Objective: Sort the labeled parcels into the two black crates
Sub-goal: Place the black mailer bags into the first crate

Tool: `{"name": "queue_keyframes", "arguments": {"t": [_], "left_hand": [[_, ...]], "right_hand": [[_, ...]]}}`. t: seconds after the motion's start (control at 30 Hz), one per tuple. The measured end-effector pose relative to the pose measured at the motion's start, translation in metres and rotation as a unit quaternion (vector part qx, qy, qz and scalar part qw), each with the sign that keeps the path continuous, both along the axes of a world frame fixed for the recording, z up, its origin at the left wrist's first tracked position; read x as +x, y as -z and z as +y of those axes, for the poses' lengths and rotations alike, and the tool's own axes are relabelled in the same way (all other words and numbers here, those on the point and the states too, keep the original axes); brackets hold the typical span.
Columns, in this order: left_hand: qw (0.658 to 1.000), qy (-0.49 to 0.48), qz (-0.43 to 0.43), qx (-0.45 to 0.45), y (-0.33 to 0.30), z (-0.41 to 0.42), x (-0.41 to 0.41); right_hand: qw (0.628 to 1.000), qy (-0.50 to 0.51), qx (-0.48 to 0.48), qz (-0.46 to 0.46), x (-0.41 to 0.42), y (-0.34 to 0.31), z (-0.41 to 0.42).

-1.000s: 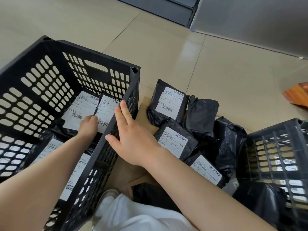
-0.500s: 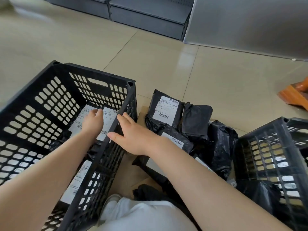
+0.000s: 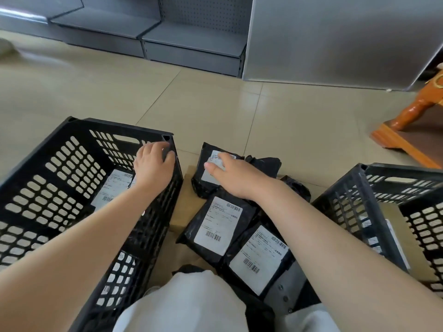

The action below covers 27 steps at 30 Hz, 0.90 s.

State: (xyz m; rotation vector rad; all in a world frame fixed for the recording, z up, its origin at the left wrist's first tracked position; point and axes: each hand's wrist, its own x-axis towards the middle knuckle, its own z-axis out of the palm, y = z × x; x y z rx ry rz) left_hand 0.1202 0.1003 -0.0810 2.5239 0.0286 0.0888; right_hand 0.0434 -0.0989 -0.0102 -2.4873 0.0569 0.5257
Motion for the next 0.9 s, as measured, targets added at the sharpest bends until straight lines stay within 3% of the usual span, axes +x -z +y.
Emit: {"name": "queue_keyframes", "arguments": {"t": [0.23,0.33,0.47,0.6,0.7,0.9], "left_hand": [[0.996,0.046,0.062,0.041,0.020,-0.033,-0.037],[0.987,0.061,0.140,0.044,0.036,-0.039,-0.050],[0.963,0.035,0.264,-0.025,0.059,-0.047,-0.070],[0.929,0.043,0.368,0.012,0.089,-0.036,-0.091],[0.916,0.028,0.397,0.041,0.108,-0.025,-0.096],[0.919,0.006,0.395,-0.006,0.120,-0.031,-0.097]], "right_hand": [[0.993,0.106,0.054,-0.013,-0.033,0.009,-0.067],[0.988,0.137,0.068,-0.002,-0.043,0.011,-0.083],[0.985,0.151,0.080,0.005,-0.045,0.017,-0.092],[0.987,0.145,0.067,0.026,-0.043,0.025,-0.098],[0.986,0.146,0.065,0.042,-0.041,0.033,-0.102],[0.985,0.145,0.073,0.052,-0.038,0.042,-0.104]]}}
